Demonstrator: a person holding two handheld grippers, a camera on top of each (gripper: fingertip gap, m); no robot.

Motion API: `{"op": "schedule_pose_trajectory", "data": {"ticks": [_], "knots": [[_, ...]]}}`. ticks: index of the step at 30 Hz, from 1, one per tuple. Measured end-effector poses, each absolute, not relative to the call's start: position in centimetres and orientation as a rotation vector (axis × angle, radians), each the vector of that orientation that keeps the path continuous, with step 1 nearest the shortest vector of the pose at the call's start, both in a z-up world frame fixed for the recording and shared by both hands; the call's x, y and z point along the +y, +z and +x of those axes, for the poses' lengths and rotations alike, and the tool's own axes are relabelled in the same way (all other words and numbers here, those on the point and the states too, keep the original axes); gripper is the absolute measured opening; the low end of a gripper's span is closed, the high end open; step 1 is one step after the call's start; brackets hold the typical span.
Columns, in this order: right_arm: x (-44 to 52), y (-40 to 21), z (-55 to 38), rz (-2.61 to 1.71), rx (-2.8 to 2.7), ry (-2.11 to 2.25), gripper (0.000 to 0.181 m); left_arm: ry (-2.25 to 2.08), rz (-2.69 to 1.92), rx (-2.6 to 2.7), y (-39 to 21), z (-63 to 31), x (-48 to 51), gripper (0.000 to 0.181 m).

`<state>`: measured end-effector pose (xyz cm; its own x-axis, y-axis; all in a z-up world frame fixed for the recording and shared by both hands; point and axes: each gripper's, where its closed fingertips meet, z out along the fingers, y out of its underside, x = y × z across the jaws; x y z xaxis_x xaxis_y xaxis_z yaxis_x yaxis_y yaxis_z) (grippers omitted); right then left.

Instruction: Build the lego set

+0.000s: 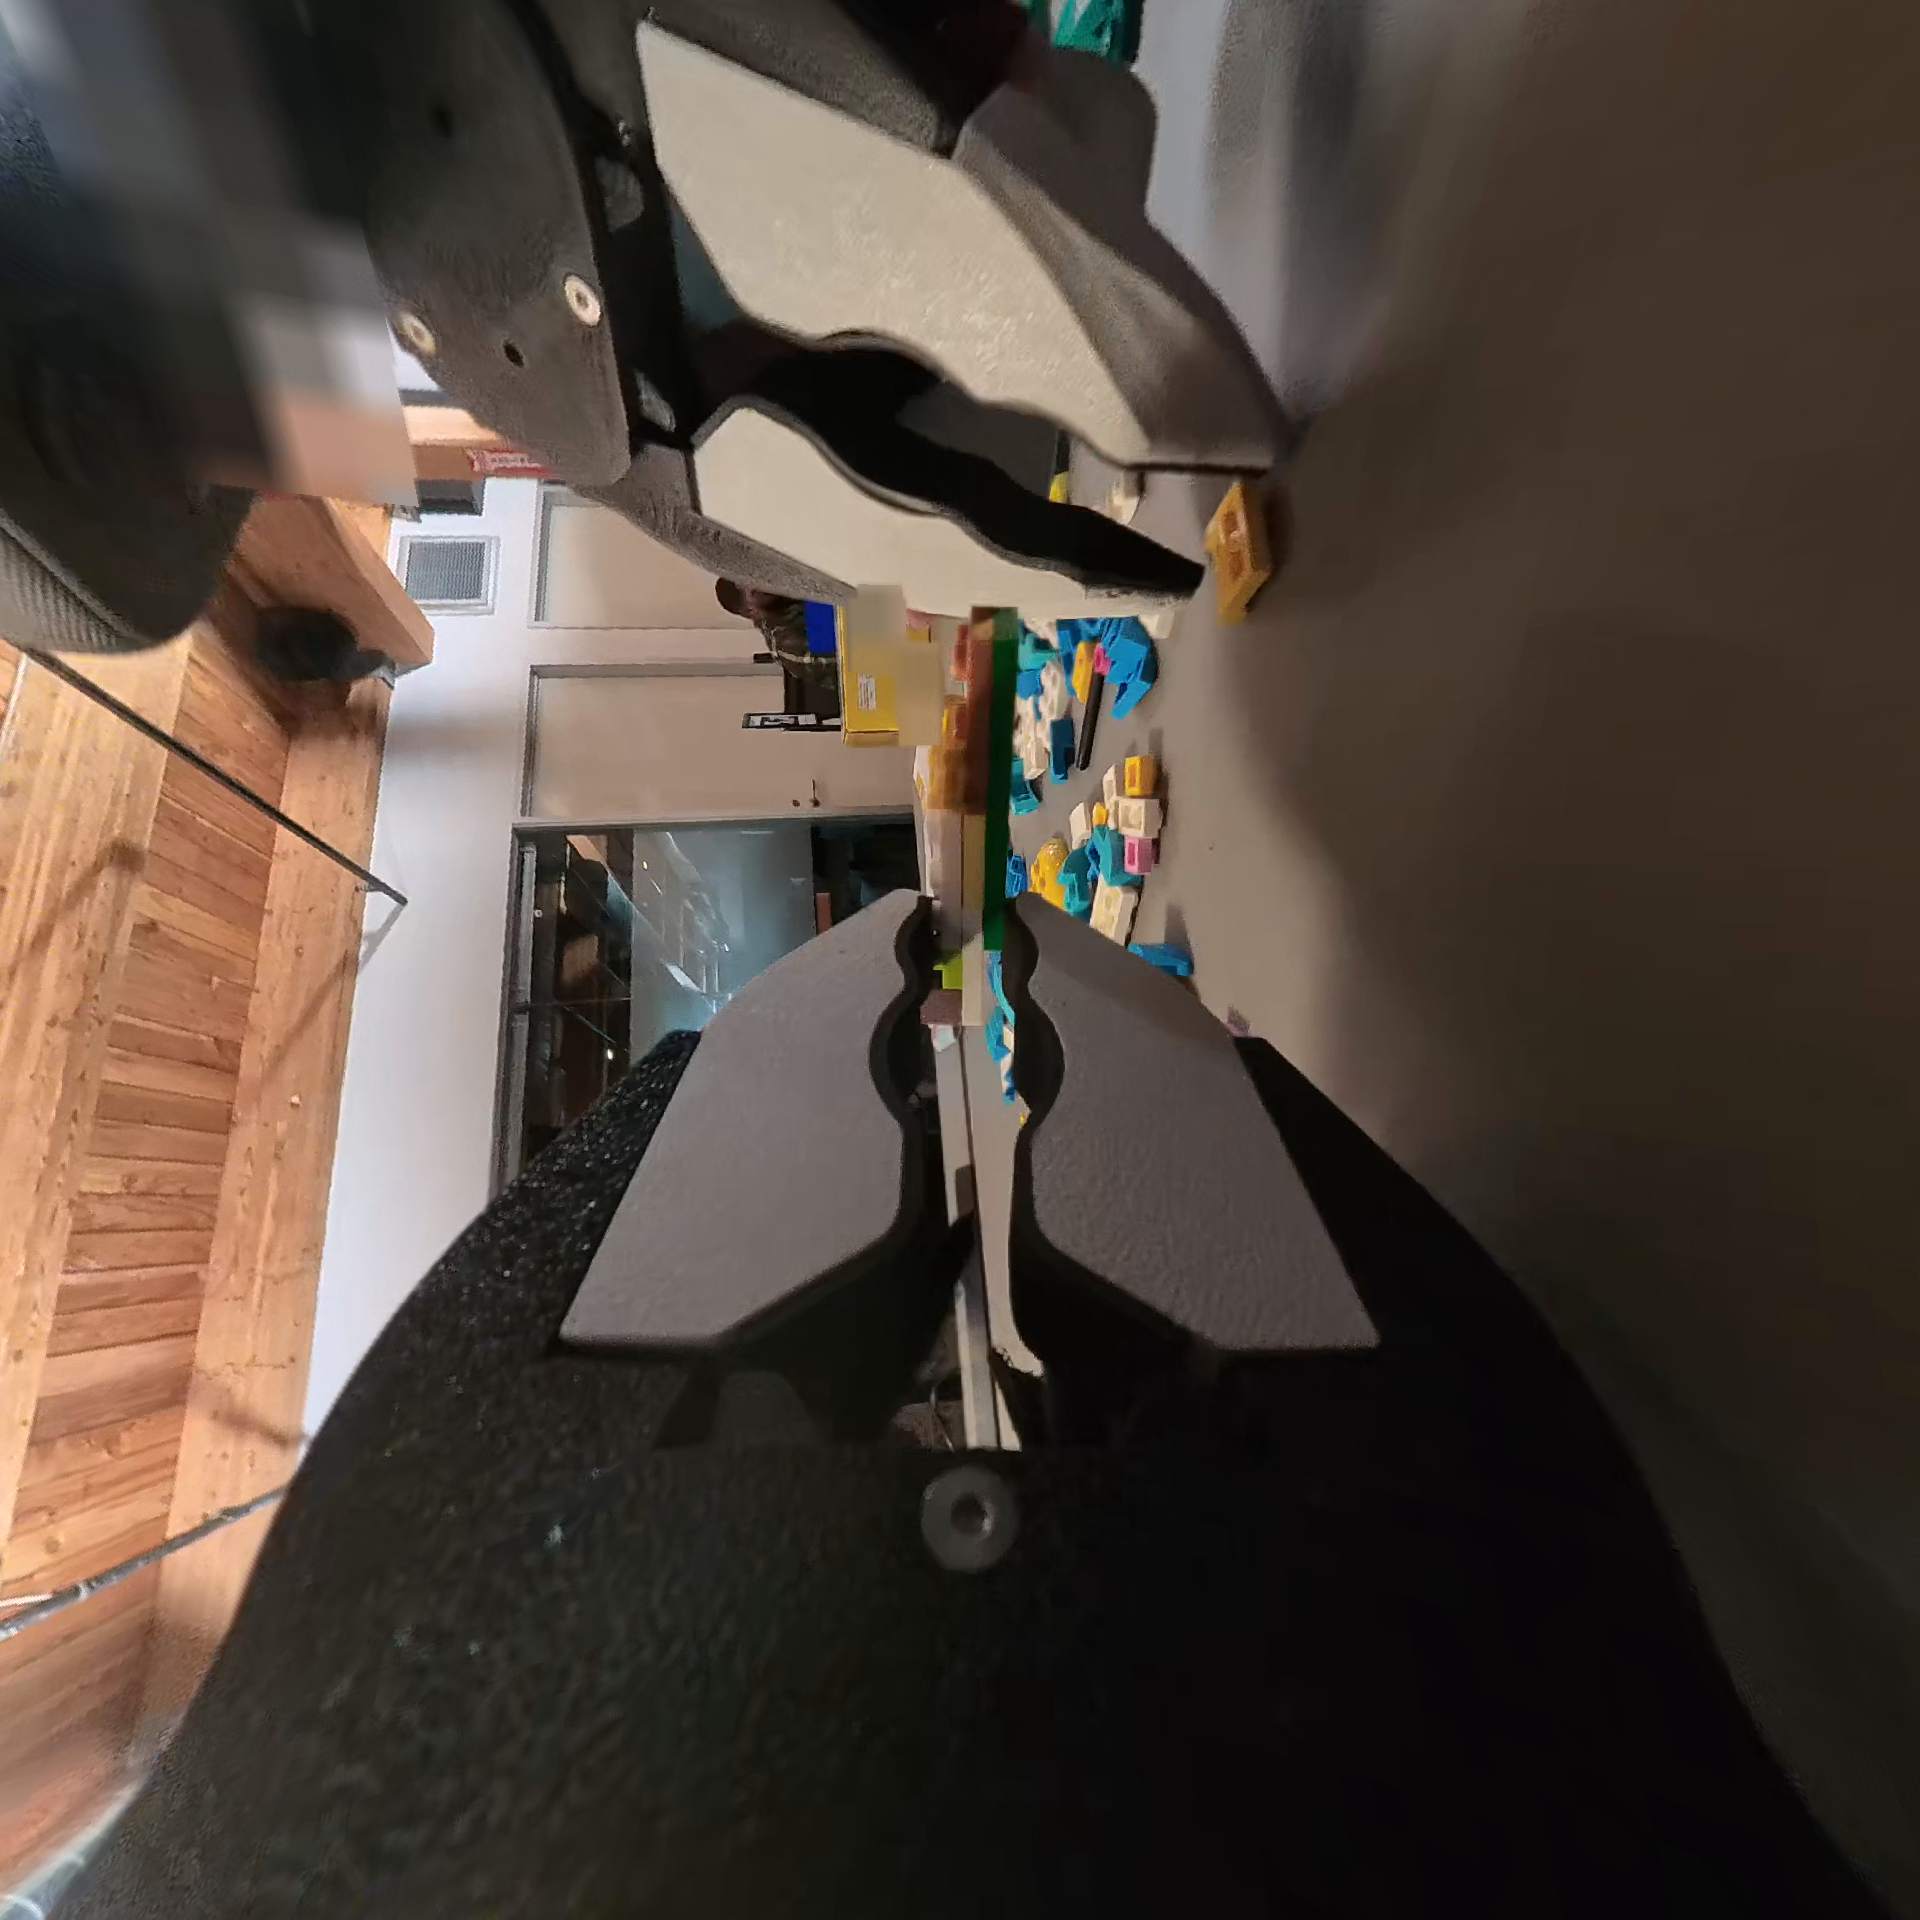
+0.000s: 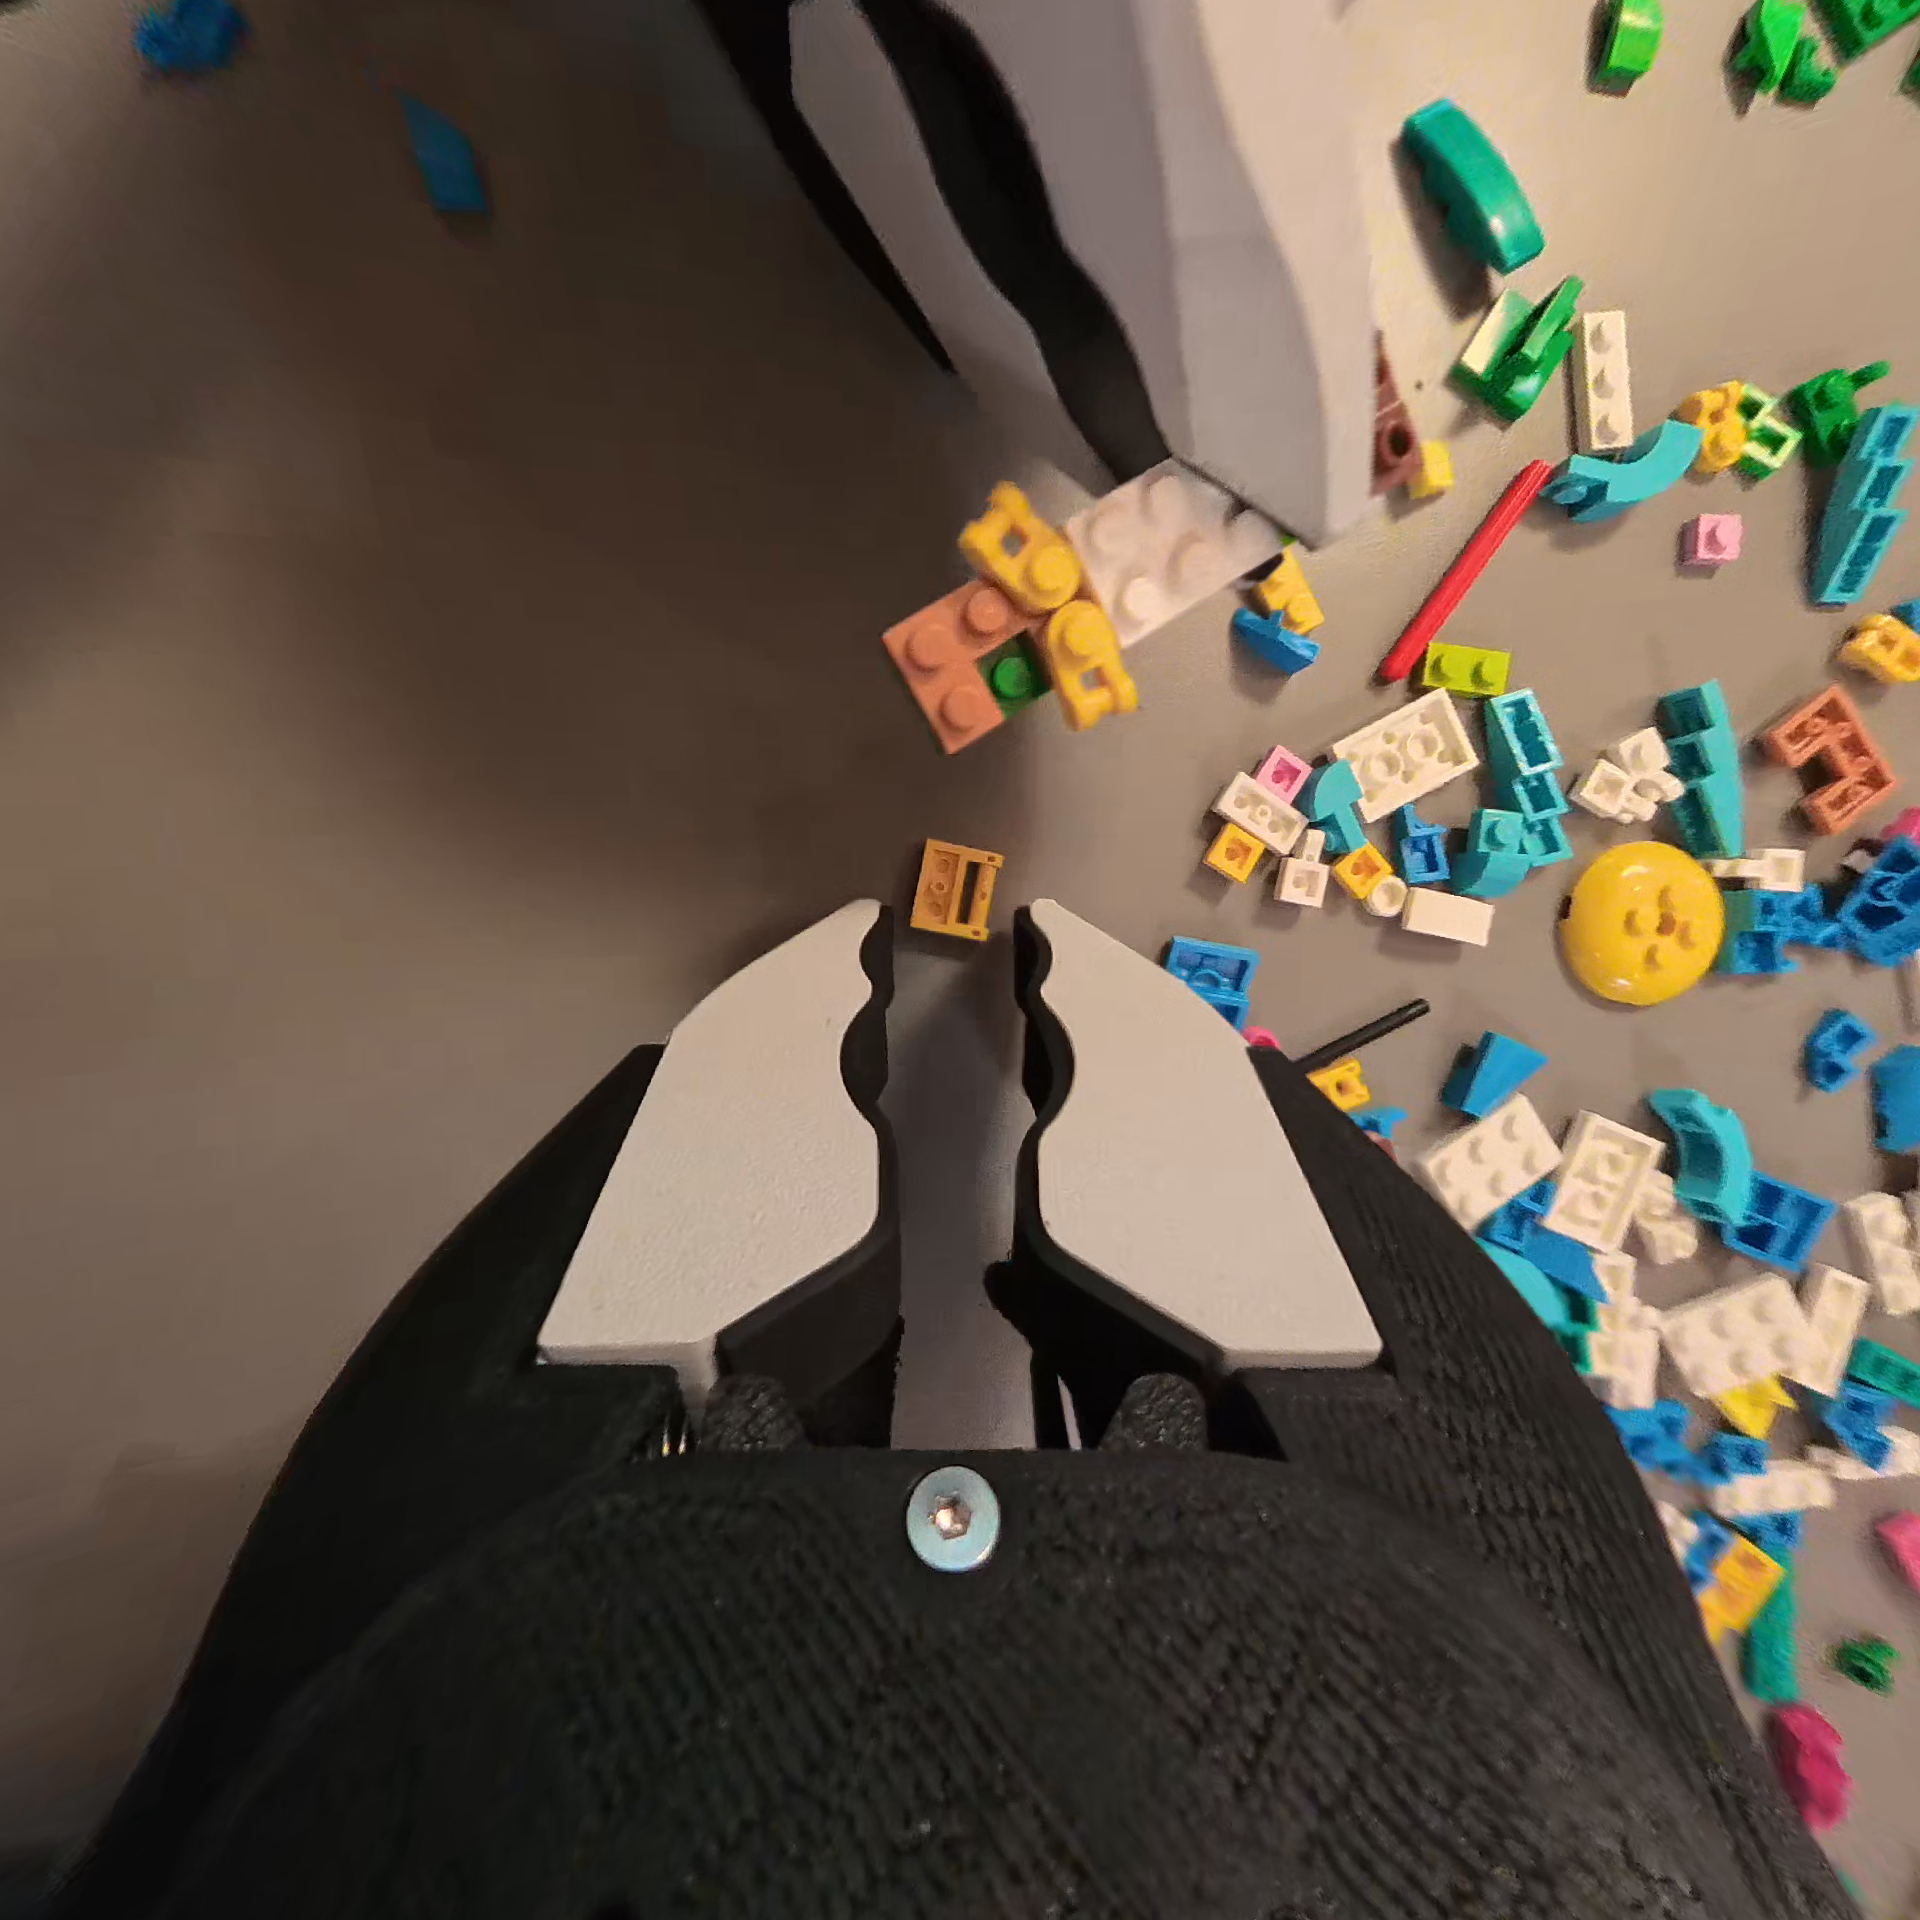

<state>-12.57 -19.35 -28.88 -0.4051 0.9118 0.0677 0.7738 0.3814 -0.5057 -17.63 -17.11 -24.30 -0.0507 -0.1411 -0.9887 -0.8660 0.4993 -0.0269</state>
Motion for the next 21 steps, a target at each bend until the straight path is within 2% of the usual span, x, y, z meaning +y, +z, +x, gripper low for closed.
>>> {"op": "schedule_pose_trajectory", "data": {"ticks": [1, 21], "knots": [[-19.5, -28.9, -12.6, -1.477, -2.304, 0.609, 0.016, 0.758, -0.895, 1.544, -24.4, -17.5, -17.2, 0.012], [-21.3, -26.1, -12.6, -1.393, -2.222, 0.865, 0.011, 0.885, -0.789, 1.686, -25.4, -15.8, -17.9, 0.011]]}}
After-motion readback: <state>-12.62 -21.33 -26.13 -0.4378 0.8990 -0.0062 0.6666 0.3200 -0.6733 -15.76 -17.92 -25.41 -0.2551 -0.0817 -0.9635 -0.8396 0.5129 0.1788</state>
